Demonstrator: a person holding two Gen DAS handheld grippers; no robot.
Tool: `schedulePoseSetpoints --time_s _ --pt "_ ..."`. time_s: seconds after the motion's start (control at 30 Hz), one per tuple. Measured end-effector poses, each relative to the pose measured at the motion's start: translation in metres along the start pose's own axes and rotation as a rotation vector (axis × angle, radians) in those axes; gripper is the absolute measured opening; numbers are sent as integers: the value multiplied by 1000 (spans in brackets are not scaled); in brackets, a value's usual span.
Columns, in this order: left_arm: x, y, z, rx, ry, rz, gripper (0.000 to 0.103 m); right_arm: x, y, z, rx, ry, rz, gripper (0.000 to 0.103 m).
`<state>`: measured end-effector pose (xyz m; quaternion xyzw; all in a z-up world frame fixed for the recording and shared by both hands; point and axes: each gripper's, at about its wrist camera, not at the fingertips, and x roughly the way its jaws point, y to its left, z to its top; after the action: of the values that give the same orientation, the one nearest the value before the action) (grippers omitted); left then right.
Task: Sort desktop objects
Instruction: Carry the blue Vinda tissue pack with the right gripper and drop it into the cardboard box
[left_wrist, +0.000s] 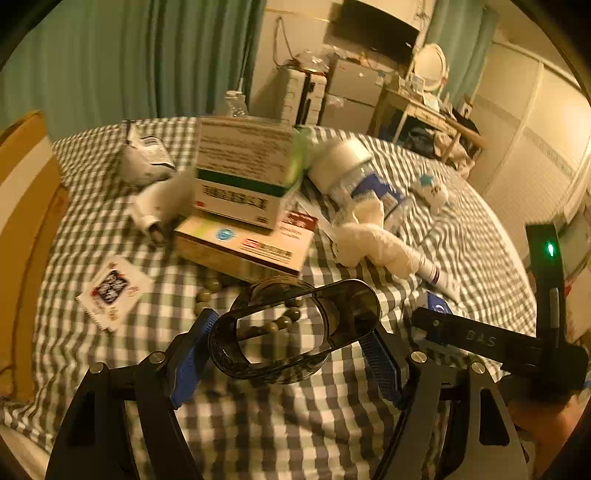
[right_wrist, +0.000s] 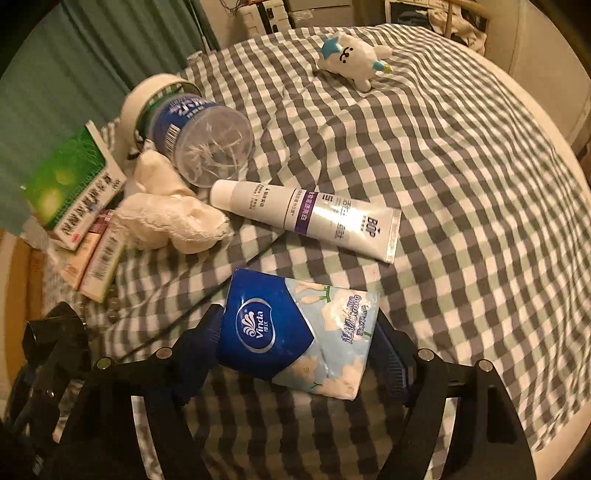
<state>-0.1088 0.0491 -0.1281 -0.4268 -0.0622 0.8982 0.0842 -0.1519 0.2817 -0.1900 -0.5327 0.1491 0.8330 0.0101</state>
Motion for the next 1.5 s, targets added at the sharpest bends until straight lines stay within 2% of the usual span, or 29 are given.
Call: schedulePoseSetpoints --time_s 0.2,0.3,0.33,0.5,0.63,0.73,0.93,1.13,1.23,1.27,1.3,1.4,1.5 --pt "-50 19 9 -11 -66 24 78 -60 15 -21 -32 -105 90 76" --pt "-84 39 18 -48 -109 19 78 -105 32 -29 -46 -158 171 76" --pt "-95 46 21 -59 -125 24 78 -108 42 -25 -57 -162 199 76" --pt "-152 83 41 -58 -203 59 78 -155 116 -38 -176 -209 330 76" --pt "-187 125 57 -95 -203 109 78 -181 189 -49 -271 -201 476 77" --pt "-210 162 58 -148 -222 135 78 -195 238 -61 -296 -193 551 77" --pt "-220 235 52 -197 -221 214 78 -193 333 -70 -391 -133 574 77" --pt "-199 288 34 -208 -185 251 78 -152 406 -67 -439 -62 556 78" --pt "-193 304 24 -205 -187 235 82 -136 423 -63 -433 -44 532 79" --pt "-193 307 21 -200 -195 229 89 -132 423 -64 -424 -45 523 85" --pt "-192 308 20 -193 -202 228 103 -127 425 -62 -411 -47 505 93" --pt "-187 307 17 -212 -149 256 103 -119 421 -59 -372 -58 480 95" --pt "-191 301 14 -216 -149 211 103 -120 401 -58 -318 -65 470 95"
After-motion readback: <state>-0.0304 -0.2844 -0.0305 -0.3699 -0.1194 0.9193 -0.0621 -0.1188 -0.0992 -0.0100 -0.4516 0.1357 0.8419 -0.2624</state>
